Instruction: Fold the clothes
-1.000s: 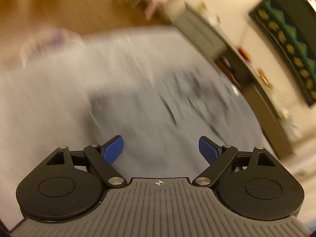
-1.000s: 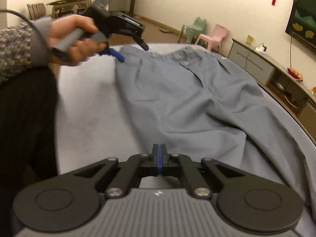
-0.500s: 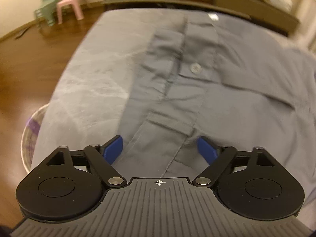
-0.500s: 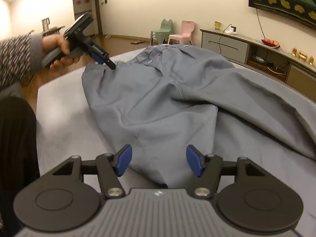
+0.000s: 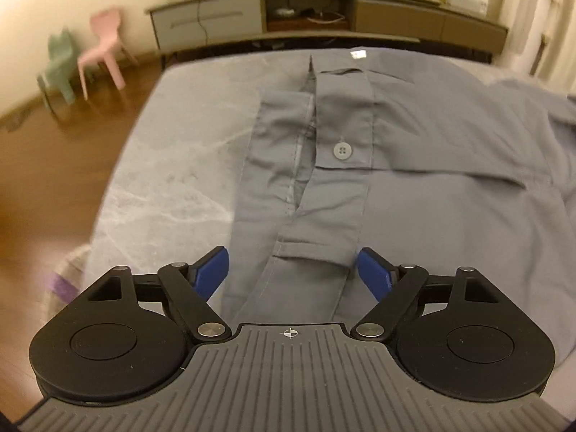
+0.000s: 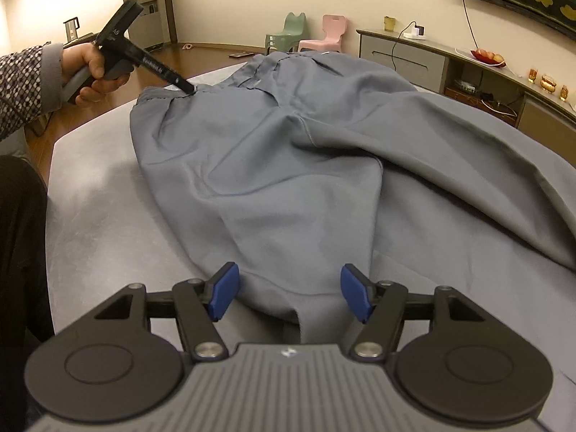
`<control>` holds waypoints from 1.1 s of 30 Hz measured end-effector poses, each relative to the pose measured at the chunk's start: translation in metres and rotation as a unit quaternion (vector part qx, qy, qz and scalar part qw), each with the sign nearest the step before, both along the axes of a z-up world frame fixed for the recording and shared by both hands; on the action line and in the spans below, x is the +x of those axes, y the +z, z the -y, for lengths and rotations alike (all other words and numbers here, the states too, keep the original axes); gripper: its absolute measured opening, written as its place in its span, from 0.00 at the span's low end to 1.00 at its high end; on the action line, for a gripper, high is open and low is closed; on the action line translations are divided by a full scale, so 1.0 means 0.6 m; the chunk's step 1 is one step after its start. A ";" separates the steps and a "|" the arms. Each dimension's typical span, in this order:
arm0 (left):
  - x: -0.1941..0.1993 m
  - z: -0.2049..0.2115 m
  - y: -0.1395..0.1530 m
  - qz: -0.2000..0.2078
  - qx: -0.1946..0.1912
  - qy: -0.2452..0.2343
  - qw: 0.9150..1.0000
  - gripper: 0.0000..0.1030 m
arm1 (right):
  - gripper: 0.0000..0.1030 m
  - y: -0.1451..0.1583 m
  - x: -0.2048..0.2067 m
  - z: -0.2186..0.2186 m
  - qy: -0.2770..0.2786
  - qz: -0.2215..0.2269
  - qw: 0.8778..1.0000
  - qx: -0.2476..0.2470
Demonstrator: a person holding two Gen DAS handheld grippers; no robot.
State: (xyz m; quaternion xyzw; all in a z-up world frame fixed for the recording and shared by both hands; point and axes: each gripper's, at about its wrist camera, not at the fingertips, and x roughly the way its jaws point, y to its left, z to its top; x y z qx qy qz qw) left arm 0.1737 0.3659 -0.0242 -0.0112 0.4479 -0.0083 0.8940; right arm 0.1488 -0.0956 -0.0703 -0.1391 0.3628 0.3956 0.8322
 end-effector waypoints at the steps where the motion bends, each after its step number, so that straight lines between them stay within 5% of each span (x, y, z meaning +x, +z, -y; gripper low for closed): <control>1: 0.010 -0.004 -0.002 -0.005 -0.020 -0.002 1.000 0.68 | 0.62 -0.002 -0.001 -0.001 0.001 0.000 1.000 -0.002; 5: 0.038 0.011 -0.021 -0.034 -0.056 -0.030 0.997 0.60 | 0.62 -0.007 -0.003 0.000 0.003 -0.002 1.000 -0.006; 7: 0.044 0.022 -0.020 -0.033 -0.063 -0.039 0.997 0.05 | 0.60 -0.008 -0.002 0.002 0.005 -0.002 1.000 -0.005; 8: 0.046 0.027 -0.017 -0.028 -0.067 -0.045 0.996 0.00 | 0.58 -0.009 -0.002 0.003 0.004 -0.001 1.000 -0.006; 9: 0.046 0.033 -0.010 -0.020 -0.072 -0.049 0.996 0.00 | 0.52 -0.009 -0.001 0.004 0.003 0.002 1.000 -0.007; 11: 0.032 0.040 0.058 0.048 -0.106 -0.048 0.992 0.00 | 0.22 -0.004 0.003 0.011 -0.005 0.003 1.000 -0.003; 13: -0.006 0.034 0.148 0.145 -0.157 -0.053 0.976 0.00 | 0.18 0.010 0.005 0.027 -0.014 0.000 1.000 0.020; 15: -0.105 0.002 0.227 0.272 -0.209 -0.094 0.935 0.00 | 0.15 0.029 -0.001 0.043 -0.012 0.011 0.999 0.040; 16: -0.149 -0.024 0.234 0.296 -0.228 -0.109 0.921 0.00 | 0.14 0.033 -0.006 0.044 0.001 0.010 0.999 0.042; 17: -0.183 -0.055 0.217 0.289 -0.243 -0.107 0.920 0.00 | 0.14 0.035 -0.010 0.042 0.016 0.006 0.999 0.040; 20: -0.230 -0.114 0.094 0.152 -0.244 -0.012 0.958 0.00 | 0.14 0.026 -0.027 0.025 0.060 -0.007 0.998 0.016; 22: -0.258 -0.125 0.037 0.088 -0.216 0.047 0.971 0.05 | 0.18 0.011 -0.042 0.004 0.083 -0.010 0.996 -0.016; 24: -0.287 -0.133 0.005 0.057 -0.211 0.090 0.972 0.19 | 0.19 0.011 -0.054 -0.002 0.095 -0.012 0.995 -0.021; 25: -0.300 -0.133 0.008 0.063 -0.214 0.103 0.969 0.36 | 0.19 0.017 -0.058 0.000 0.097 -0.014 0.995 -0.018; 28: -0.324 -0.118 0.044 0.103 -0.199 0.126 0.966 0.56 | 0.29 0.048 -0.058 0.029 0.073 -0.021 0.997 0.027; 31: -0.329 -0.091 0.079 0.138 -0.186 0.114 0.966 0.66 | 0.40 0.074 -0.048 0.080 0.010 -0.033 0.996 0.084; 33: -0.318 -0.076 0.078 0.128 -0.178 0.090 0.971 0.67 | 0.42 0.075 -0.038 0.116 -0.053 -0.047 0.993 0.095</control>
